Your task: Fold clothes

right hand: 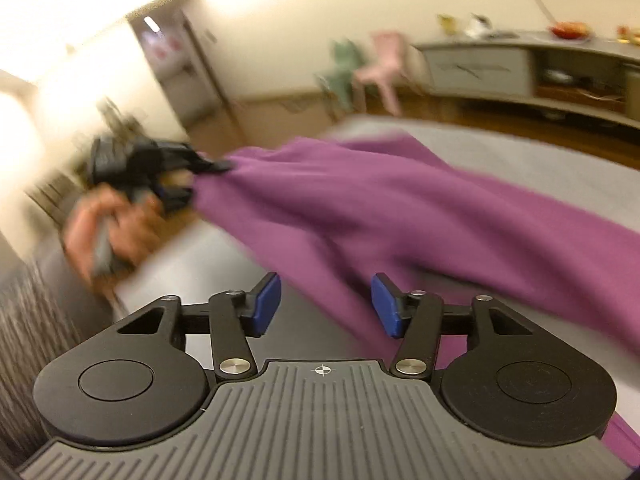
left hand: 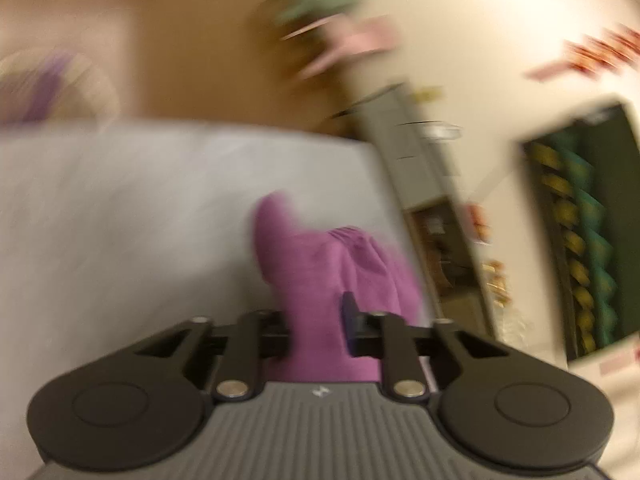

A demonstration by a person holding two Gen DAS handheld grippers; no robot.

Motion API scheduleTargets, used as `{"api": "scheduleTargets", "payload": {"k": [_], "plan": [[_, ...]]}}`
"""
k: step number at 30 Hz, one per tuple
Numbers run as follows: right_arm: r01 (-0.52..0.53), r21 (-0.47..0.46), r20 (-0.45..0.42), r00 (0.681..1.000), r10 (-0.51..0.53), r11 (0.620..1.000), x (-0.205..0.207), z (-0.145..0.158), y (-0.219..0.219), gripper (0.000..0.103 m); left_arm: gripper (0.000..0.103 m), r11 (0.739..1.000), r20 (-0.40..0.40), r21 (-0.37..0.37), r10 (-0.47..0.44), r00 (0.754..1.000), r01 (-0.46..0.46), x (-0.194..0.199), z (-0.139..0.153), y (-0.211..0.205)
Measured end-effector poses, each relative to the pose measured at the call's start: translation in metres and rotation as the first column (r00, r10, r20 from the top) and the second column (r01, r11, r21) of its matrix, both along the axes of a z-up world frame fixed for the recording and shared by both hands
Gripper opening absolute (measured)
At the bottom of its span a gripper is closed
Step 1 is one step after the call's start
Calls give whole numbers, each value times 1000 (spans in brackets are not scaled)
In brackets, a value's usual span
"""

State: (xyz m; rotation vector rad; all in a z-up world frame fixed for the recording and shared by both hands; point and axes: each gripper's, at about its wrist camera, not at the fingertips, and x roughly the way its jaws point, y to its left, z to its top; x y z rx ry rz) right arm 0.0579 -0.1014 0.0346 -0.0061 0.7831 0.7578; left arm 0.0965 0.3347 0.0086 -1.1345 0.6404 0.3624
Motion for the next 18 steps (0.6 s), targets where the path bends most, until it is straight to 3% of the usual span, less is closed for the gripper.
{"api": "scheduleTargets", "payload": {"k": [3,5,8,11,18], "plan": [[130,-253,67,991,-117,959,-36,-21,-45,54,39,994,-26,106,34,999,-31,0,9,-11],[206,-326,72,978,-193,922,-55,-31,-79,56,43,979,-41,203,20,999,-12,3,18,-27],[319,-371,50,945,-324,872,-71,-40,-132,60,44,958,-83,275,-58,995,79,9,17,-47],[413,-385,-37,887,-461,825,-68,-61,-187,58,44,932,-136,329,-115,984,154,14,12,-60],[455,-406,-54,854,-517,793,-86,-67,-256,58,46,898,-162,400,-130,978,185,2,13,-70]]}}
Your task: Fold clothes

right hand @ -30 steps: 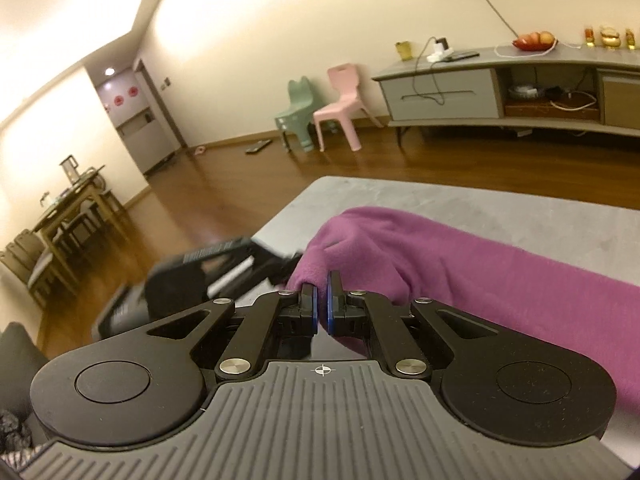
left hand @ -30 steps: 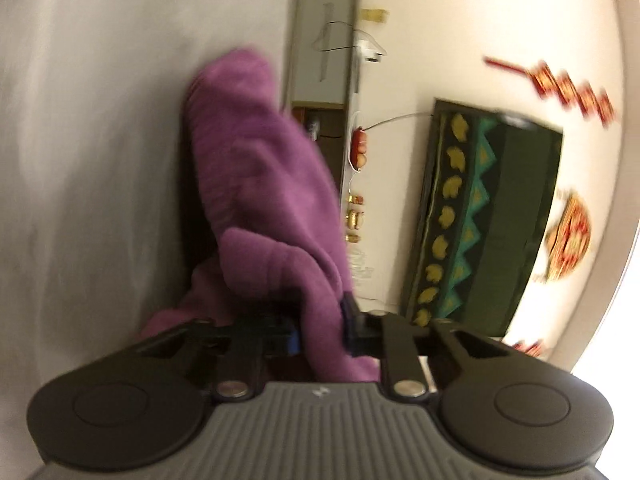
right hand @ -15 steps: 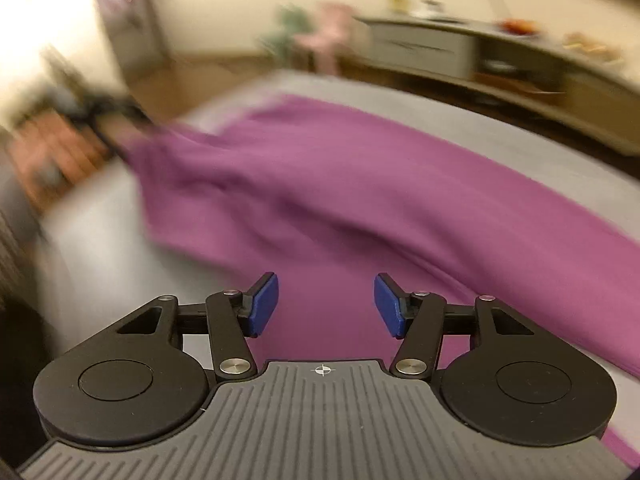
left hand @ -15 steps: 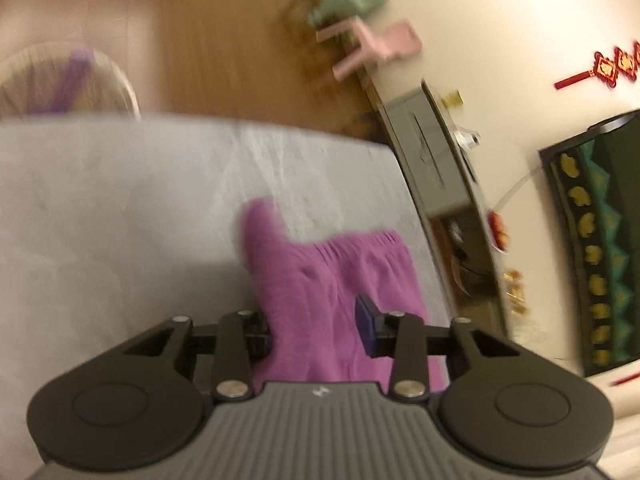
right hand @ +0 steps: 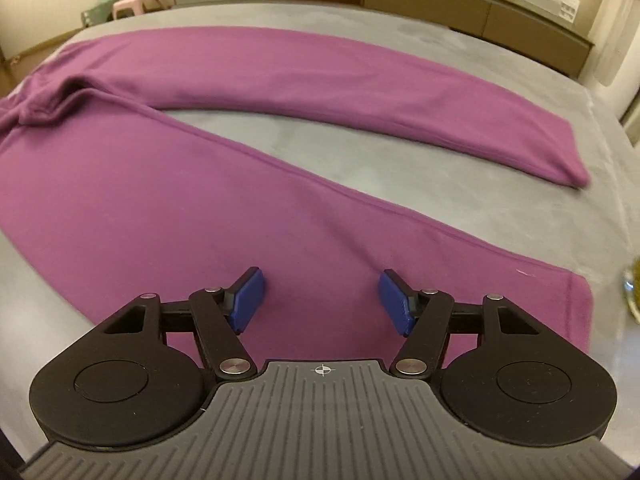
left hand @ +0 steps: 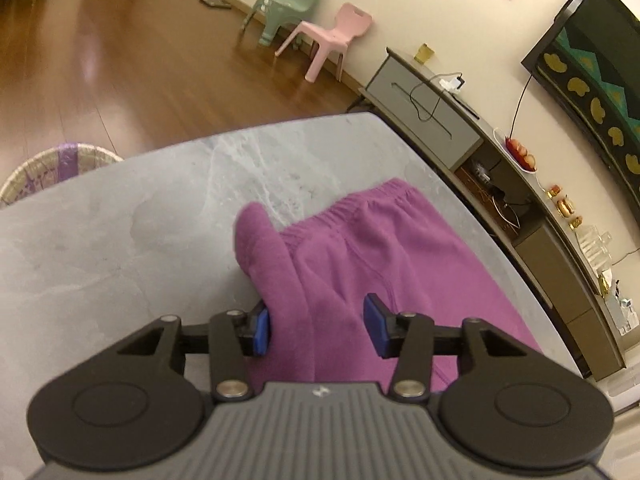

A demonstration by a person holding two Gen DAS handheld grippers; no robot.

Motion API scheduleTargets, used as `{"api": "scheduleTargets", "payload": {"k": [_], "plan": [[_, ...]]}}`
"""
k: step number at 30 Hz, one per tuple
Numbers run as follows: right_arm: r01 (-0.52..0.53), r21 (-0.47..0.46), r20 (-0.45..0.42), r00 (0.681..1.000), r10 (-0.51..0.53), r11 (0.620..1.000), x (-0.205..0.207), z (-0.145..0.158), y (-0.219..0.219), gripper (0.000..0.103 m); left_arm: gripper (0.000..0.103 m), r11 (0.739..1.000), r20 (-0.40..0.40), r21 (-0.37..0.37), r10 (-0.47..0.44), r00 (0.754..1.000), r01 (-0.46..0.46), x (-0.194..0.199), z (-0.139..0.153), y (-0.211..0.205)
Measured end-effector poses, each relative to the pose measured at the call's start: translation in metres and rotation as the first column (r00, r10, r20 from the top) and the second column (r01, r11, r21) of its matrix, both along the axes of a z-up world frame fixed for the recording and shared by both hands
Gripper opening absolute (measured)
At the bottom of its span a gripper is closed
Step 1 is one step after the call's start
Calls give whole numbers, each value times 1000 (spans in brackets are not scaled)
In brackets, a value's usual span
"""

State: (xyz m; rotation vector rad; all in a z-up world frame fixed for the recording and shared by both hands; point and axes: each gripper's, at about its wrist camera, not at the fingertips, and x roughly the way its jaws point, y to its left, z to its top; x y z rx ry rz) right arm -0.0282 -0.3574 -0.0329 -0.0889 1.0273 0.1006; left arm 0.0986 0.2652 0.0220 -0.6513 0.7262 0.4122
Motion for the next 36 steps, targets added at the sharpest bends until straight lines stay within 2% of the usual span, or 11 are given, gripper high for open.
{"api": "scheduleTargets", "payload": {"k": [4,7,11,15,18,21,24,29,30,33,36], "plan": [[54,-49,-37,998,-56,997,-8,2,-16,66,48,985,1,109,-132,991,132,13,11,-32],[68,-129,50,997,-62,989,-7,19,18,49,48,955,-6,129,-267,964,265,28,11,-61],[-110,54,173,980,100,992,11,46,125,53,52,897,-19,59,-437,899,437,67,-1,-91],[-305,178,191,943,271,936,49,41,255,55,54,841,-149,73,-523,839,536,107,-22,-104],[-355,174,174,929,326,919,76,18,327,55,51,798,-268,85,-558,785,596,137,-39,-110],[-389,131,129,919,373,912,83,-14,362,55,50,757,-361,176,-546,756,630,157,-46,-116],[-460,53,152,881,448,886,58,-21,383,57,59,721,-396,257,-528,751,643,173,-50,-125],[-557,37,147,824,547,829,13,-23,406,57,55,745,-399,260,-496,771,614,181,-46,-121],[-551,52,147,829,539,833,13,-22,403,56,49,743,-404,284,-480,779,605,174,-41,-120],[-474,140,180,876,448,869,15,-1,357,41,54,724,-316,316,-529,787,613,123,-14,-103],[-350,156,232,922,310,924,6,27,271,65,58,722,-265,305,-562,784,621,66,-9,-61]]}}
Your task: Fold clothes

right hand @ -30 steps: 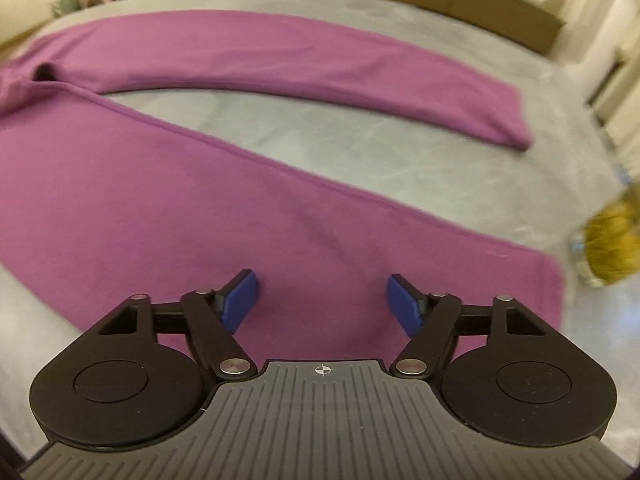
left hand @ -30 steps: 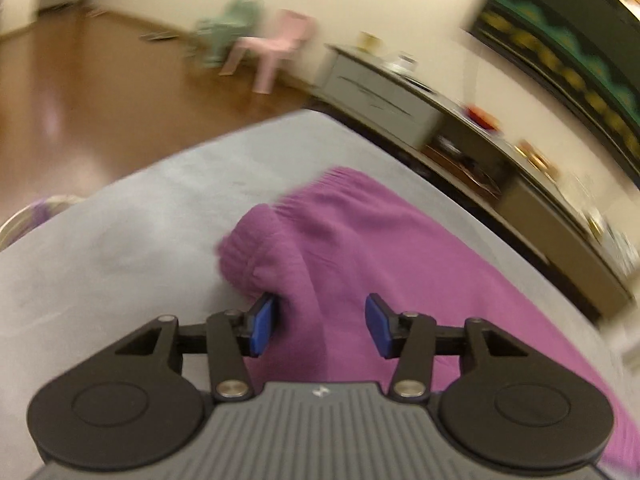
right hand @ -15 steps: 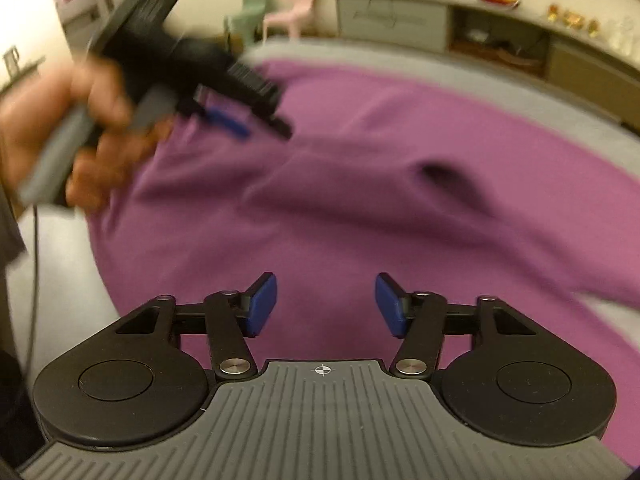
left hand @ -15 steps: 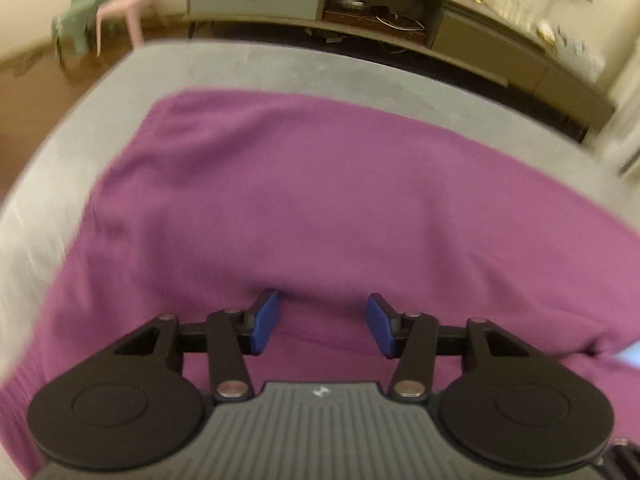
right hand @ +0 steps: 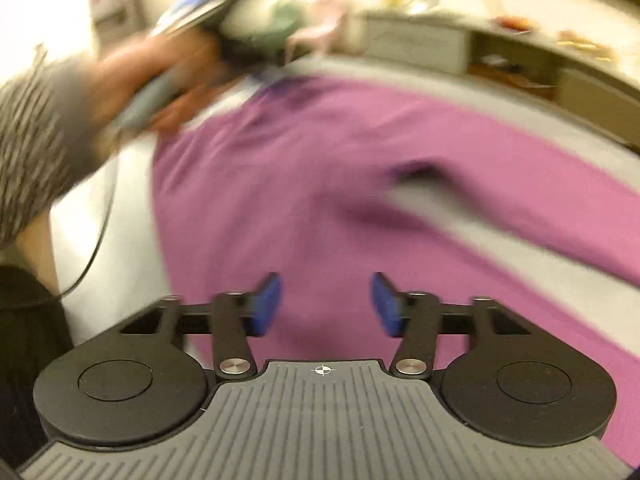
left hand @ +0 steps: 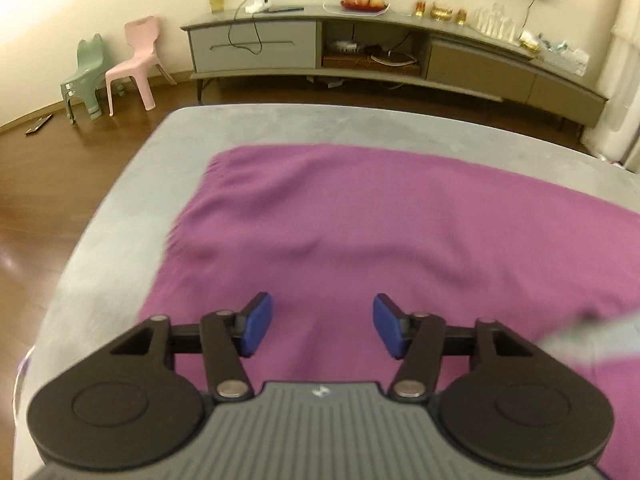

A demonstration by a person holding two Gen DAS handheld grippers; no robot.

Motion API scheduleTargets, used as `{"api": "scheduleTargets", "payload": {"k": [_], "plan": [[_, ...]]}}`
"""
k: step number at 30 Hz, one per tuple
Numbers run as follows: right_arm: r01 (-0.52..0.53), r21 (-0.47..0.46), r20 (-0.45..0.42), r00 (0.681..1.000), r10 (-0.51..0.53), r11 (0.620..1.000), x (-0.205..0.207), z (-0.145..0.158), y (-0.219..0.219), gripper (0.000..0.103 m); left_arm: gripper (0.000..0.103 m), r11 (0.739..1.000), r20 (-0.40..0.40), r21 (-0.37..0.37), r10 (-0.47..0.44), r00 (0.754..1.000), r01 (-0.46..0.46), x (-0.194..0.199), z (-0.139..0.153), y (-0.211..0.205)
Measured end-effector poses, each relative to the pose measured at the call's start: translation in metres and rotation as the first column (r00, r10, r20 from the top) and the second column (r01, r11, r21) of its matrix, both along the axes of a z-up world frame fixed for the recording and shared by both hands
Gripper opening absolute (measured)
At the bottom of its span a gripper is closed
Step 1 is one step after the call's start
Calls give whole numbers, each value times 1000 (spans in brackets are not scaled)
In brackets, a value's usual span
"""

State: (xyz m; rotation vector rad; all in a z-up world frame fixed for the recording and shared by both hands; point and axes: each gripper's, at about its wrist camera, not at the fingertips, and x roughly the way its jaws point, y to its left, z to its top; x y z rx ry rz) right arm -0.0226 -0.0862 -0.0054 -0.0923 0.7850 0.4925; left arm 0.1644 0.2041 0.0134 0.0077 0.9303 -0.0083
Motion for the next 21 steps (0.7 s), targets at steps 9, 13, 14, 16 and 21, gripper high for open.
{"api": "scheduleTargets", "payload": {"k": [9,13,14,16,21], "plan": [[522,-345,-106,804,-585,780,-8,-38,-287,59,62,995,-53,-34,92,994,-94,-69,-48,68],[549,-216,-138,801,-582,807,1,-55,-308,60,63,972,-56,17,235,971,-234,-83,-46,76],[545,-199,-126,810,-573,814,8,-57,-309,60,63,963,-52,23,269,962,-268,-88,-45,78],[546,-190,-91,818,-568,816,19,-59,-308,60,64,943,-44,34,332,942,-330,-97,-44,83],[611,-196,-71,771,-633,767,22,-55,-329,58,74,907,-63,71,420,906,-415,-105,-39,93]]}}
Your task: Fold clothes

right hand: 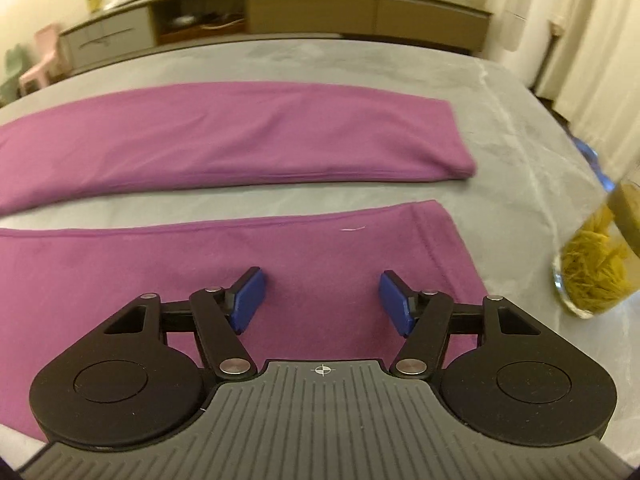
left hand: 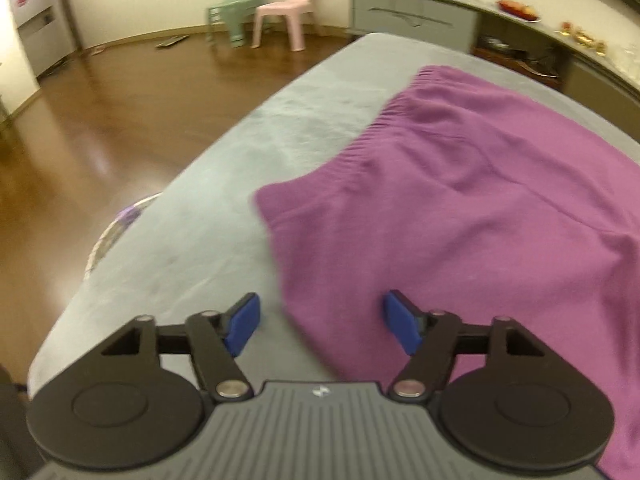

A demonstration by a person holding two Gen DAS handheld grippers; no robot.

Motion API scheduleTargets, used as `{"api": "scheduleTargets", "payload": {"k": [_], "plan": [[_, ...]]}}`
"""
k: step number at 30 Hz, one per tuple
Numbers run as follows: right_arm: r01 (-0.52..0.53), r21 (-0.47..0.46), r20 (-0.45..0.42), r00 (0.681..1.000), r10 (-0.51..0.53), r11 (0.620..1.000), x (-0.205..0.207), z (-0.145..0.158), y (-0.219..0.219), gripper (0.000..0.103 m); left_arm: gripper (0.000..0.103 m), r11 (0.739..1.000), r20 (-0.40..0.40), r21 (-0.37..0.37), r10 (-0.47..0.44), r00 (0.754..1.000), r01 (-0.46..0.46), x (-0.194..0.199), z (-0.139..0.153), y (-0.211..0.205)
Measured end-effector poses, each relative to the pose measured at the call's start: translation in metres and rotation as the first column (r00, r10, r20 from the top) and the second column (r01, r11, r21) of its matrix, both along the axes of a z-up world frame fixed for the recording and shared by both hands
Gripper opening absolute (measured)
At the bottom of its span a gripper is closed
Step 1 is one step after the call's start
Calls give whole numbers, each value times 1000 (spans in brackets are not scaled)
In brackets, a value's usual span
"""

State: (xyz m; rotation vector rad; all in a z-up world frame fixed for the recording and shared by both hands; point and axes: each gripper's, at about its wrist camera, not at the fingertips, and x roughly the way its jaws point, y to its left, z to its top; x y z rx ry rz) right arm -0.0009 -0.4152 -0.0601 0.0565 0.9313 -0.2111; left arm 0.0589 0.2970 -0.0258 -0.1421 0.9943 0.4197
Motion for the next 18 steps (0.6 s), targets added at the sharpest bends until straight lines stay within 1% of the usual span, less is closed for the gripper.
{"api": "scheduleTargets", "payload": {"k": [2,3,4,6,7,8,9,11,13,15,16,17,18], "plan": [[31,-5,-13,999,-31,1000,-13,1,-6,61,67,1000,-14,-7,7,1000,-8,5,4,-3],[32,-4,-15,999,-32,999,-20,2,-6,62,56,1000,4,-10,-13,1000,13,7,11,-13],[29,-4,-13,999,-29,1000,-27,3,-6,64,54,999,22,-12,-33,999,33,10,18,-23],[43,-32,-8,999,-43,999,-35,8,-5,63,55,997,59,-16,-72,996,73,15,33,-43],[50,-52,7,999,-50,997,-39,12,-1,59,57,993,79,-21,-110,991,112,19,40,-57],[52,-63,33,998,-50,997,-42,19,4,57,57,984,98,-25,-172,980,175,25,44,-78],[38,-55,58,998,-34,998,-42,24,11,57,58,971,106,-19,-234,966,238,33,46,-98],[-7,-24,101,995,9,1000,-39,31,27,59,59,930,118,3,-366,923,369,50,47,-140],[-90,-10,105,990,90,996,-31,30,48,61,59,886,111,9,-462,880,464,69,35,-170],[-175,-11,80,981,175,985,-24,21,65,63,59,841,99,9,-539,836,541,87,21,-196],[-203,-31,56,977,204,979,-22,16,70,63,59,830,82,13,-557,827,558,96,11,-204],[-198,-39,37,979,200,979,-21,12,68,65,59,835,66,16,-550,833,550,105,3,-207],[-179,-37,25,983,180,983,-20,8,62,70,67,853,61,8,-522,851,522,114,-3,-204]]}}
